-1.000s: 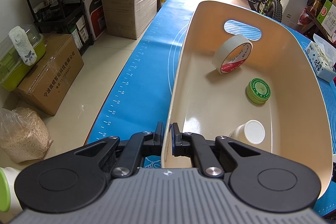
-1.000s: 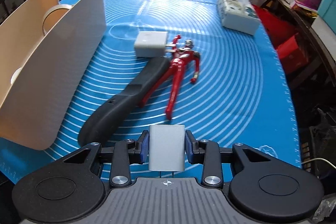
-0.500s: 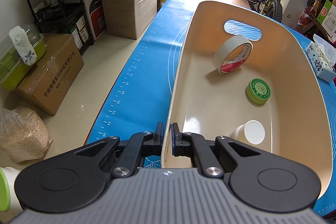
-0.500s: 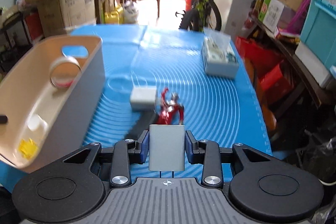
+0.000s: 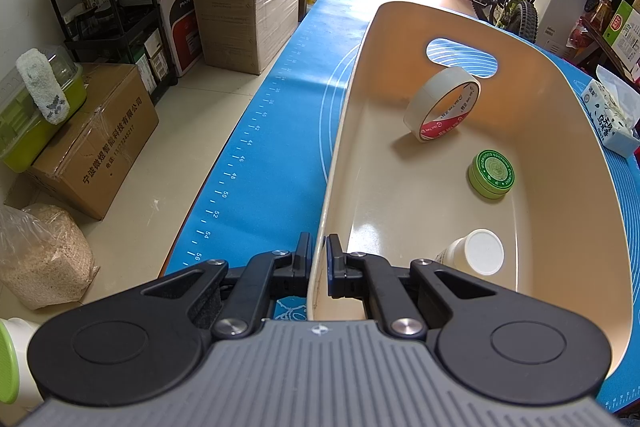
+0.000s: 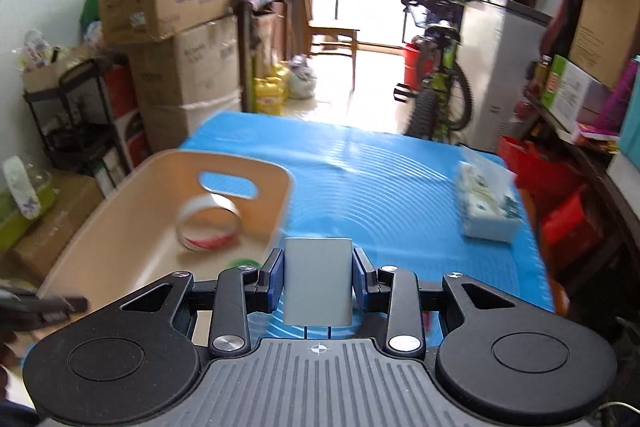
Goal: Organize rigid objects
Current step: 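Carry the white charger plug into the bin with the right tool and release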
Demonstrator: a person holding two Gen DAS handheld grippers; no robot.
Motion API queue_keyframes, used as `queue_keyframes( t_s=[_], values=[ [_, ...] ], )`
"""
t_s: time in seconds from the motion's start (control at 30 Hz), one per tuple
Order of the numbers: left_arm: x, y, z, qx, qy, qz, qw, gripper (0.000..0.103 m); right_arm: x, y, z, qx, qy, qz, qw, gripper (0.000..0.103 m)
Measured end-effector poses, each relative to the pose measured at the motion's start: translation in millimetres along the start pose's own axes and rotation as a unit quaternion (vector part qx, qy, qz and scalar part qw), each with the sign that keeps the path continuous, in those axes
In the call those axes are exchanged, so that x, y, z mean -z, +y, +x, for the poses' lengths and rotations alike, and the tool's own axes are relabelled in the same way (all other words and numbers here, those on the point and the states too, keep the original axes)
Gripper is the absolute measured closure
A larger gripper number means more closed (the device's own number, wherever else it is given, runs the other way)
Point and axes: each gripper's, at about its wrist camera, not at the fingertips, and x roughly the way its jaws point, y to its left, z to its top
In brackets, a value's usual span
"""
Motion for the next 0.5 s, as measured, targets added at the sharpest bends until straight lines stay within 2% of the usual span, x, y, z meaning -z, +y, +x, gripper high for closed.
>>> queue_keyframes(
  t_s=[0.27,0.5],
  values=[
    [0.2,-0.2,0.3,0.001,0.0,0.0,1.0,0.095,-12.8,48.1,21.0,-0.035,-0.003,-0.019,0.999,0.061],
    [0.1,-0.1,0.3,0.001,0.001,-0.001,1.0,0.095,-0.5,83.6,49.5,-0.056,0.028,-0.03,0.998,0.061]
  ],
)
